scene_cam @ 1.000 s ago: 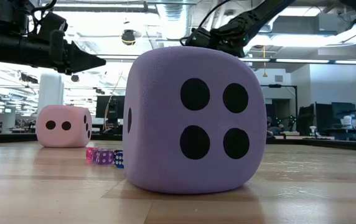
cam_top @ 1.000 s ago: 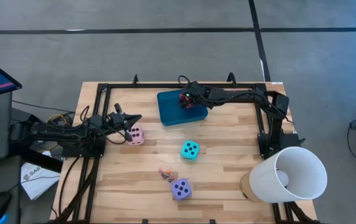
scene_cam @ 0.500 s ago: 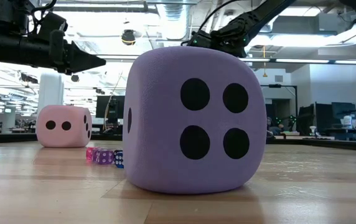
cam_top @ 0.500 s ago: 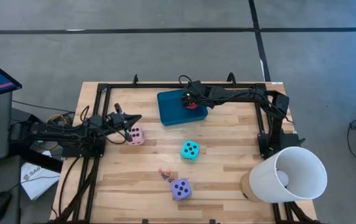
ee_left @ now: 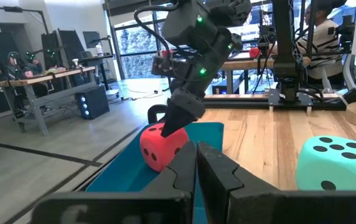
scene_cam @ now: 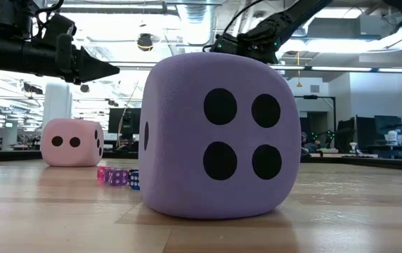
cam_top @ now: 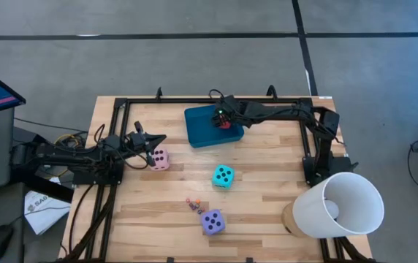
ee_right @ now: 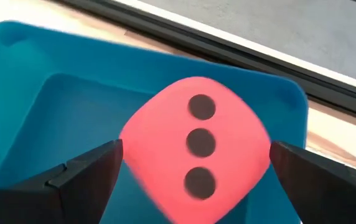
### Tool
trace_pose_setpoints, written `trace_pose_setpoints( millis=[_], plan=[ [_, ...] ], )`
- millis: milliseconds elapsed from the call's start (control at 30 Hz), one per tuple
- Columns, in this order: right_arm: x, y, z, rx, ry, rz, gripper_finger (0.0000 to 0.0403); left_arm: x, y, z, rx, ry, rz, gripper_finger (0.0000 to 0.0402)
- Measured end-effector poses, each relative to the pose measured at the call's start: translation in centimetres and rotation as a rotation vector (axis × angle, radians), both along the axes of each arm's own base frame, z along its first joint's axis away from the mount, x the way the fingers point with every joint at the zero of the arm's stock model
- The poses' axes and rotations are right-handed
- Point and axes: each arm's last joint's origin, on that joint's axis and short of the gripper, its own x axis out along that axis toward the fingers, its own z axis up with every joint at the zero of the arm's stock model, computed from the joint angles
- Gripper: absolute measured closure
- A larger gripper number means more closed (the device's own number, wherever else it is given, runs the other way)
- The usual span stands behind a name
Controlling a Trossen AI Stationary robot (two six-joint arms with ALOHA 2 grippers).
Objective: Pick & Place Dice
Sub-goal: Put the large red dice into the blue bin
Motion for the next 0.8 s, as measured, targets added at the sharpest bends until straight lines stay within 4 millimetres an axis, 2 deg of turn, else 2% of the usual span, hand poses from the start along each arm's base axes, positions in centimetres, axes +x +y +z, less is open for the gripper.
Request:
trace_pose_setpoints(
  millis=[367,500,667,800],
  plan=[
    [1.3,1.3,4.0,0.000,0.029,0.057,0.0003,0.0,0.0,0.0,0.000,0.000,0.000,0.0396],
    [2.3,2.1,5.4,-0.019,-0.026,0.086,0.0003,0.0,0.0,0.0,0.000,0.000,0.001,0.0396],
    [2.9,2.8,6.3,-0.074,-0.002,0.187,0.0003,0.0,0.0,0.0,0.000,0.000,0.000,0.0396],
    [2.9,2.8,6.3,-0.096,0.038,0.235,0.0003,0.0,0.0,0.0,0.000,0.000,0.000,0.0396]
  ],
)
